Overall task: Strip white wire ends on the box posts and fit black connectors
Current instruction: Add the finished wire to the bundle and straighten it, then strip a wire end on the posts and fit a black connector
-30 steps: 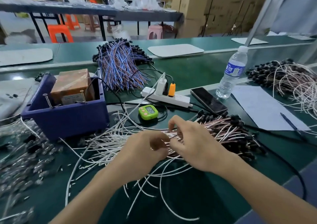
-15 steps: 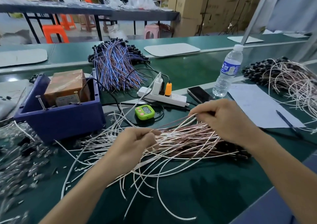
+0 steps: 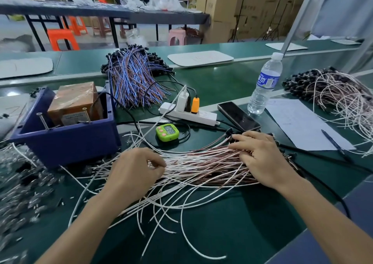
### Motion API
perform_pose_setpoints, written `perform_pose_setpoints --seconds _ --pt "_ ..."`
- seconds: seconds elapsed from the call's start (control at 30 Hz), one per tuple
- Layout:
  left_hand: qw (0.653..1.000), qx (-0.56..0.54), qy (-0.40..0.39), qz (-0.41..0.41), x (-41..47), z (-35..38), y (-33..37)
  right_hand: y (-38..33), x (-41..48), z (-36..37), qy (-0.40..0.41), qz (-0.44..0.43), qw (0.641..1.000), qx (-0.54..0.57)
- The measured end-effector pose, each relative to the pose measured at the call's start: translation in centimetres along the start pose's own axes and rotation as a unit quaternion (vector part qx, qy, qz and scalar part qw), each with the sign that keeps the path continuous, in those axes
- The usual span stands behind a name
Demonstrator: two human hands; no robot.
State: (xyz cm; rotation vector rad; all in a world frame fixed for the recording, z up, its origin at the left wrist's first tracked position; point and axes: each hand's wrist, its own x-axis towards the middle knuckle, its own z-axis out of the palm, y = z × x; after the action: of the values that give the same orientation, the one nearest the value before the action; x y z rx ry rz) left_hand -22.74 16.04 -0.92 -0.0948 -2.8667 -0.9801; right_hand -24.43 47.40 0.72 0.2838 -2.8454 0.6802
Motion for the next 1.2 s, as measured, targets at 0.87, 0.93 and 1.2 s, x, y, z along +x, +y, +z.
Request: perform_pose_setpoints --seconds 0.87,0.93,1.2 --pt "0.884 0.147 0.262 -0.359 -17.3 -17.1 -13.6 -37.9 0.6 16.3 -0.311 -0.283 0.891 0.169" --pt "0.871 0.17 0.288 -0.359 -19.2 -17.9 -14.7 -40.2 0.2 17.5 -0.329 -0.299 0.884 0.142" --pt "0.87 0.12 0.241 -0.413 -22.2 -17.9 -17.2 -43.6 -1.1 20.2 -0.339 -0.354 0.87 0.051"
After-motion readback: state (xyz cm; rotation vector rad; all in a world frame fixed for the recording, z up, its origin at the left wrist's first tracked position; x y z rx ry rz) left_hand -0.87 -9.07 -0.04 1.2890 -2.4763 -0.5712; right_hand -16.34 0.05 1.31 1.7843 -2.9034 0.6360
